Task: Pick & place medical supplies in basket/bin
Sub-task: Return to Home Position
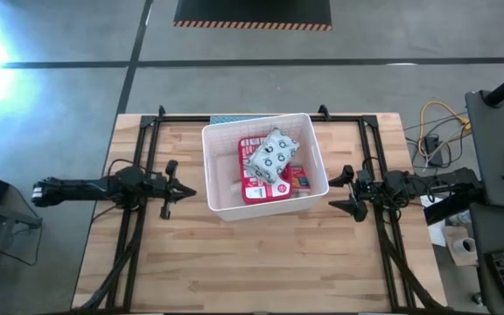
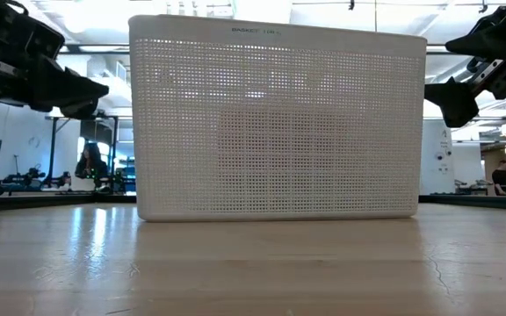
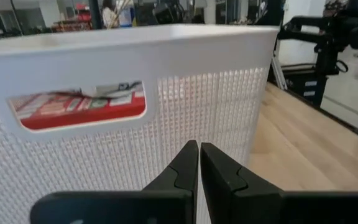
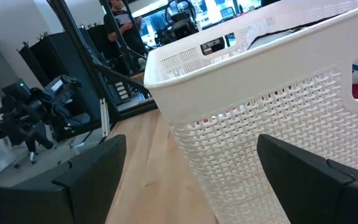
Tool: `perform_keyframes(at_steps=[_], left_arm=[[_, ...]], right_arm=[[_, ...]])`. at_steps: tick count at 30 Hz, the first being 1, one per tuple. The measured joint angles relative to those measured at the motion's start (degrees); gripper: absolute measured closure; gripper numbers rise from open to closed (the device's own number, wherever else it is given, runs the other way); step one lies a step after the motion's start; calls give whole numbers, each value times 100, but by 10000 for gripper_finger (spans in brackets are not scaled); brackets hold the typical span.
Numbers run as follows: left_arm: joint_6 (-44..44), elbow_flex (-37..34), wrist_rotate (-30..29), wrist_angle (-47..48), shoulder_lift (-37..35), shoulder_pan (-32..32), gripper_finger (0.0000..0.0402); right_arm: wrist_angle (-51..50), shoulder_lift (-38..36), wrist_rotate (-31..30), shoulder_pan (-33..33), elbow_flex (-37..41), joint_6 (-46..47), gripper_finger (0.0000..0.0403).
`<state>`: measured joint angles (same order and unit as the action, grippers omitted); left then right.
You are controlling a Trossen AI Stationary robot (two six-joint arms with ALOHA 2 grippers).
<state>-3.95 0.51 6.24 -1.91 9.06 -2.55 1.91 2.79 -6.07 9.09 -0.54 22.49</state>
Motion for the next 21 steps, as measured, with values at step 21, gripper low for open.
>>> perform_keyframes(at_steps=[21], left_arm=[[0,9,-14,4,995,0,402]], right_arm=[[43,-279,4,0,-6,-2114,51]])
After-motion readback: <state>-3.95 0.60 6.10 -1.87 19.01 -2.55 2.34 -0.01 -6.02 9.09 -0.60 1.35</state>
